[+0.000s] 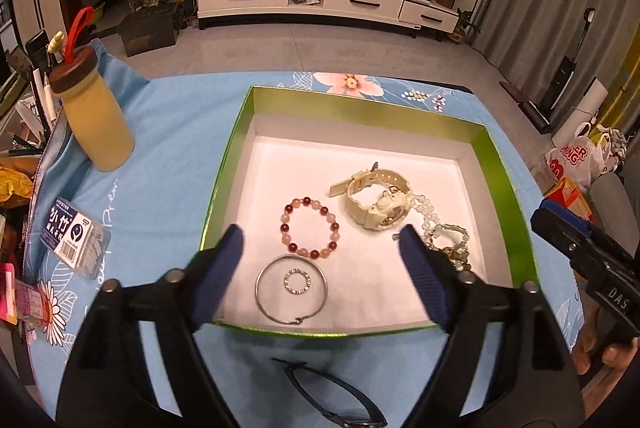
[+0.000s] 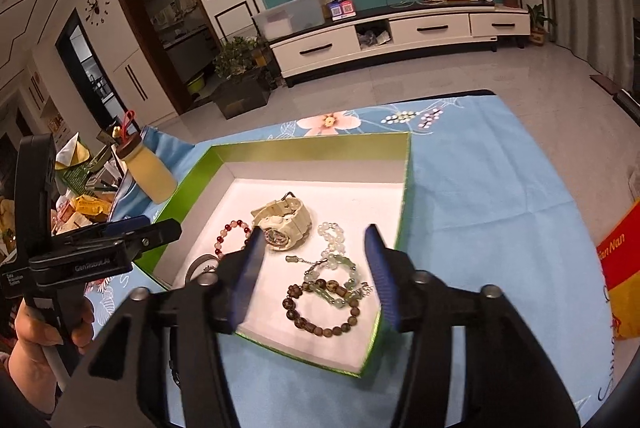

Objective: Organize jewelry
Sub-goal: 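Withdraw both tools from the box toward the pink-purple bracelet and black watch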

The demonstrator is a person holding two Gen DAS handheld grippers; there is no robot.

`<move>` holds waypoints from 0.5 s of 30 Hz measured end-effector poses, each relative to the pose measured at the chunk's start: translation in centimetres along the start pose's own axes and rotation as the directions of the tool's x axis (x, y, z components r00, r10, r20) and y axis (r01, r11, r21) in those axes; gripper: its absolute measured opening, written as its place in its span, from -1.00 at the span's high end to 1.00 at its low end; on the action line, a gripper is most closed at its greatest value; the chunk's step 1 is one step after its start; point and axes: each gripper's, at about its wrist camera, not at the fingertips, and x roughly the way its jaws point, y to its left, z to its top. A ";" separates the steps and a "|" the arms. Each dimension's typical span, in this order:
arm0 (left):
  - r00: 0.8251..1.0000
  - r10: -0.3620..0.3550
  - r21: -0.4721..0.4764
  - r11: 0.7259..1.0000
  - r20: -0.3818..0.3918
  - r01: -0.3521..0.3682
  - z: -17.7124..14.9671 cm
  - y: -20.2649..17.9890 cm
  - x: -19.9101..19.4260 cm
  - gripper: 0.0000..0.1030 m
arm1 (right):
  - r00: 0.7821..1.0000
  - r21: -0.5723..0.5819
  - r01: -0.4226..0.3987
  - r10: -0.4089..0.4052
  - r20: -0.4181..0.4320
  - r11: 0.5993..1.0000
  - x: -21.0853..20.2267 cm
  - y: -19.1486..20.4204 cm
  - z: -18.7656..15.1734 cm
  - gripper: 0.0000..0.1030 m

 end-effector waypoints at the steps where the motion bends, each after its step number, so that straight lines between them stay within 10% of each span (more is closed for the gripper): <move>1: 1.000 -0.002 0.001 1.000 -0.002 0.002 -0.1 -0.1 -0.2 -0.70 | 1.000 0.002 0.002 -0.002 0.003 1.000 -0.3 -0.1 -0.1 -0.11; 15: 0.999 0.050 0.001 0.999 -0.016 -0.050 -2.9 0.1 -3.5 -0.96 | 1.000 0.040 -0.008 0.007 0.017 0.999 -4.8 -0.7 -2.6 -0.30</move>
